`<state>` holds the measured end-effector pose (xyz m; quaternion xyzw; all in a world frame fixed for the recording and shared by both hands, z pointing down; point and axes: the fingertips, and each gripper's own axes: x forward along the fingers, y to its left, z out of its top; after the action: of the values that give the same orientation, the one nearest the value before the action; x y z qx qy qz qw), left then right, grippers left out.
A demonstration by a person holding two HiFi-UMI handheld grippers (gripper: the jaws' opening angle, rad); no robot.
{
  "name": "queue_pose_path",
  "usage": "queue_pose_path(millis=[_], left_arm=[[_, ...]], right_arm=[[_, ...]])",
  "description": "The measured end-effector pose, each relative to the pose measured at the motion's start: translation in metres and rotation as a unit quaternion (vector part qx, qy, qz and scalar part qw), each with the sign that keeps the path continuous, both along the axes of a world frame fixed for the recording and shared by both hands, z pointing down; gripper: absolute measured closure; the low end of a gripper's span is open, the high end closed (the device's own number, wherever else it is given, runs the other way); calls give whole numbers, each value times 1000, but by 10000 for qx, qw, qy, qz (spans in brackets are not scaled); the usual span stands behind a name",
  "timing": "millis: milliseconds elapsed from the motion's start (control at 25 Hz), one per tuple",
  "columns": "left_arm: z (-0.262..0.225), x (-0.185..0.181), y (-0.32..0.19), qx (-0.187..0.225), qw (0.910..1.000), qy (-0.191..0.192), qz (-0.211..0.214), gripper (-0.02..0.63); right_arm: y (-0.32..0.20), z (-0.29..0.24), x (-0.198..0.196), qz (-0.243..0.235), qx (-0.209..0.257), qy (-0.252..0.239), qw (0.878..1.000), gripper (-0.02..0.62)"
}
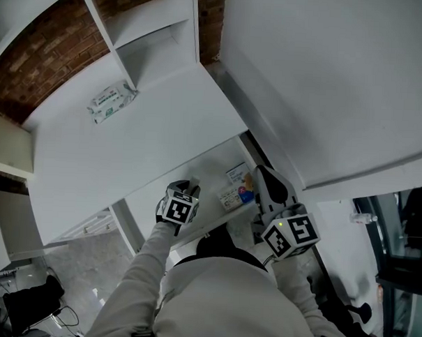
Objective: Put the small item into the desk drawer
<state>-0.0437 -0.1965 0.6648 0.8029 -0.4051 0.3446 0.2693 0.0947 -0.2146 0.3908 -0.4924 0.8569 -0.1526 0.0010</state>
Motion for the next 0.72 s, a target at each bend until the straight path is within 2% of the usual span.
queue_pose_path(millis=[720], left_arm=[[66, 3, 18, -928, 9945, -443, 218, 472]], right_arm=[[-10, 7, 7, -10, -109, 3, 9999, 568]])
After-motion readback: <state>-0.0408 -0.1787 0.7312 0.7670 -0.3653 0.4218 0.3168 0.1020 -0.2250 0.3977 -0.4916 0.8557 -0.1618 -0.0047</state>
